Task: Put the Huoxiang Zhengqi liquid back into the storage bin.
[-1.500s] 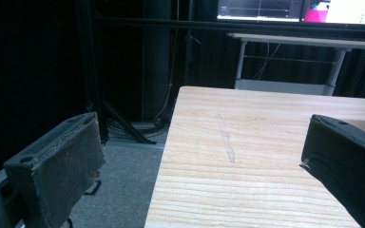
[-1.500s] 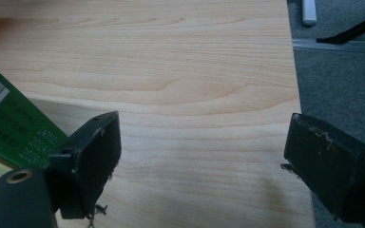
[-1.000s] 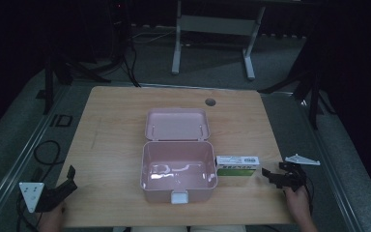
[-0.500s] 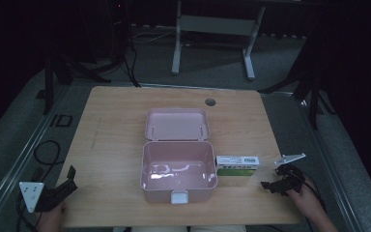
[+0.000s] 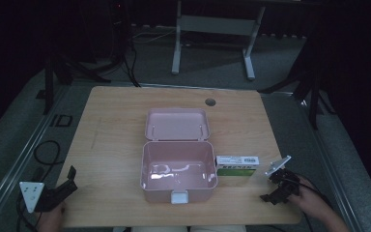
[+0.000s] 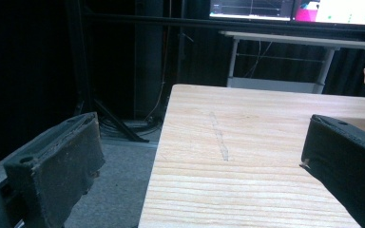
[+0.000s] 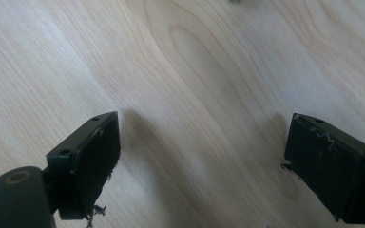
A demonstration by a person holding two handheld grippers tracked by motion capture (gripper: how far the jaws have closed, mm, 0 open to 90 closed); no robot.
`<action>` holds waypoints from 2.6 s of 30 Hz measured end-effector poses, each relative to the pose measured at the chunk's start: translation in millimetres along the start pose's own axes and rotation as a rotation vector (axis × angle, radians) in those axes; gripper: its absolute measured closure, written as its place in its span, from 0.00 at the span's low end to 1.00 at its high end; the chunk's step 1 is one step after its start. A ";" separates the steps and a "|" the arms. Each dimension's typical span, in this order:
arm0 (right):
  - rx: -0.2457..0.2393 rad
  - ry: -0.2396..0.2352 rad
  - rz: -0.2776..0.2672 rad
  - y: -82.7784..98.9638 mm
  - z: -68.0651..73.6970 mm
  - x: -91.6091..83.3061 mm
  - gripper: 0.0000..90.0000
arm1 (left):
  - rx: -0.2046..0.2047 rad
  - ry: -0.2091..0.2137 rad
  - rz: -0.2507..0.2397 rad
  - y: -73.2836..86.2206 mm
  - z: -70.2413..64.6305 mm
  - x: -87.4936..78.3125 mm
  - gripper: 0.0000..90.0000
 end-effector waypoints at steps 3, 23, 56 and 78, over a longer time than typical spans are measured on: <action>-0.060 -0.007 0.044 -4.6 6.6 -0.1 0.13 | 0.000 0.002 0.001 0.0 -0.1 0.0 0.00; -0.241 -0.138 0.269 -26.8 47.2 5.9 0.13 | -0.004 0.012 0.000 -0.1 -0.3 0.0 0.00; -0.541 -0.250 0.299 -94.6 97.1 -4.7 0.17 | -0.003 0.024 0.007 0.2 -0.8 0.3 0.00; -0.630 -0.209 0.278 -148.7 89.7 -42.0 0.20 | -0.008 0.032 0.010 0.4 -0.8 0.5 0.00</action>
Point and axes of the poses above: each handheld gripper's, and its own axes: x roughly forward along the jaws, y roughly out of its underside, z roughly to its left, the point moved 7 cm from there along x, roughly forward along the jaws, and after that the axes turned 11 degrees about -z, right-handed, at the moved point
